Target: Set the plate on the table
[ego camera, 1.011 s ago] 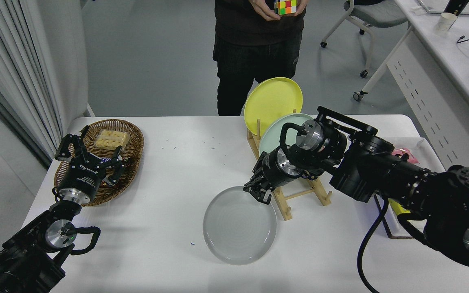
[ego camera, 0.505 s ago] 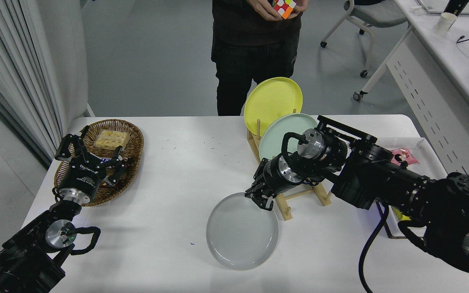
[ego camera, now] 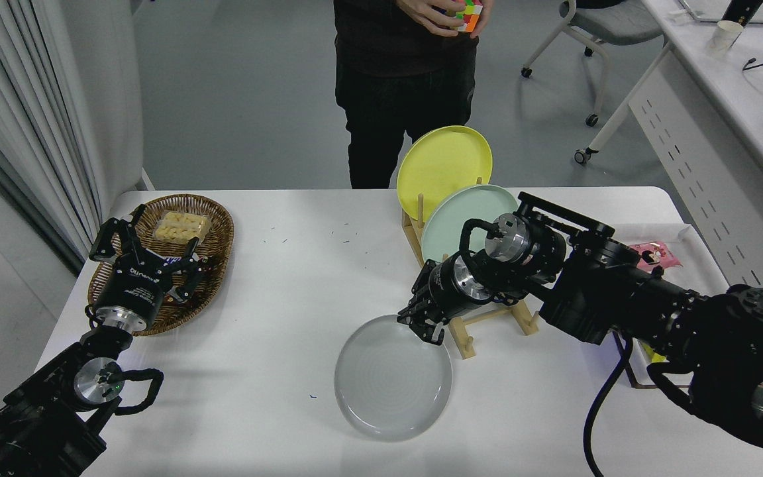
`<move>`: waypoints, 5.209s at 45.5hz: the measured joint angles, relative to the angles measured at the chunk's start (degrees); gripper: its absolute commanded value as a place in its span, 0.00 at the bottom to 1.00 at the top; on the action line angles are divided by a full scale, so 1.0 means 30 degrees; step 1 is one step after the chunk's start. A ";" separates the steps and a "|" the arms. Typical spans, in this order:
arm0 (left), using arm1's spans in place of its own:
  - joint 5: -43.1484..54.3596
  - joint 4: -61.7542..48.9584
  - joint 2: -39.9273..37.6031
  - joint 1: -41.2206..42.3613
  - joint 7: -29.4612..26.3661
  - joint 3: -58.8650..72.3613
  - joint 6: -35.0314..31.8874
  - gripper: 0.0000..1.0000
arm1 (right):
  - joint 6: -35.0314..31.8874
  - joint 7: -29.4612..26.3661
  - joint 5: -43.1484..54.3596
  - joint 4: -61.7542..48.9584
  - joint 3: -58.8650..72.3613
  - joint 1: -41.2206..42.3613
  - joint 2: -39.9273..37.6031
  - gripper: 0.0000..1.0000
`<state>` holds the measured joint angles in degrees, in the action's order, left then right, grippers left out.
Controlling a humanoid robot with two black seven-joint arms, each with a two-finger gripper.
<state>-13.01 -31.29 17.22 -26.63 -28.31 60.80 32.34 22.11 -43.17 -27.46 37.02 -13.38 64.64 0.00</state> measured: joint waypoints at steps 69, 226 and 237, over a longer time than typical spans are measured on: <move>0.0000 0.0000 -0.0001 0.0000 0.0000 0.0000 0.0000 0.98 | -0.0298 0.0072 0.0469 -0.0280 -0.0323 0.0093 0.0000 0.98; -0.0001 0.0000 0.0001 0.0000 0.0002 0.0003 0.0000 0.98 | -1.9781 0.6574 0.8040 0.3017 -0.7472 0.0917 -0.5764 0.99; 0.0000 0.0000 0.0001 0.0000 0.0002 0.0003 0.0000 0.98 | -2.0164 1.0296 0.9116 0.2998 -0.7513 0.0228 -0.6305 0.99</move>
<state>-13.01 -31.29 17.23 -26.63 -28.30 60.81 32.34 -38.38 -12.28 -0.11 46.02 -35.92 65.32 -18.91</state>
